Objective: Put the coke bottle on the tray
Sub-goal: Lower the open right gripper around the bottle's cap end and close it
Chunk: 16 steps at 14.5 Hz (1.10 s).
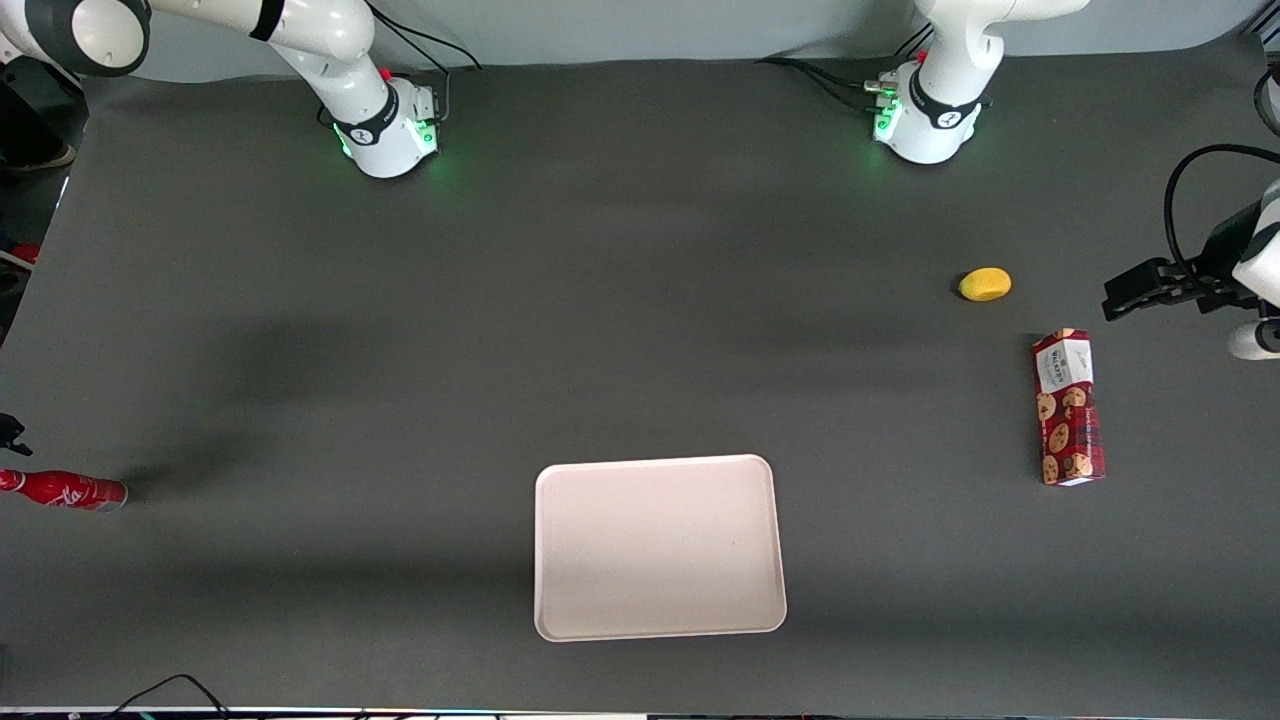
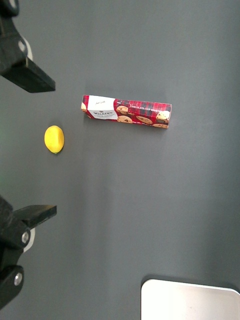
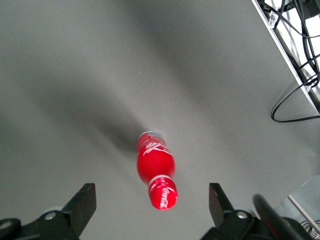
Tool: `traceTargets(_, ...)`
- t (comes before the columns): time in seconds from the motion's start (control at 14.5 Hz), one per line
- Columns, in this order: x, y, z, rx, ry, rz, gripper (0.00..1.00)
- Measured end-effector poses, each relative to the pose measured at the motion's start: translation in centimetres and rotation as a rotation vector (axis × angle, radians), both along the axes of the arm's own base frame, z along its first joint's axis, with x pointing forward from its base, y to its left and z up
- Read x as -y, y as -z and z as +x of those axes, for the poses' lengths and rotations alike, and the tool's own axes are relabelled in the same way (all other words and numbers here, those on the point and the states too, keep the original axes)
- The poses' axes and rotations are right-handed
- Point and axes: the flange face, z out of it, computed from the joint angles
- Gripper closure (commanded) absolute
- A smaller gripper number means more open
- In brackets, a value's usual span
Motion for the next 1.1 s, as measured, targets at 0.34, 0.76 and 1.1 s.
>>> traceTargets(0.34,2.6,2.2,-0.7,-0.010,0.013,0.020,0.00)
traceTargets(0.76,2.7,3.7,-0.5,-0.011,0.016,0.050,0.17)
traceTargets(1.1,2.4,3.6,-0.3,-0.008,0.011,0.054,0.41)
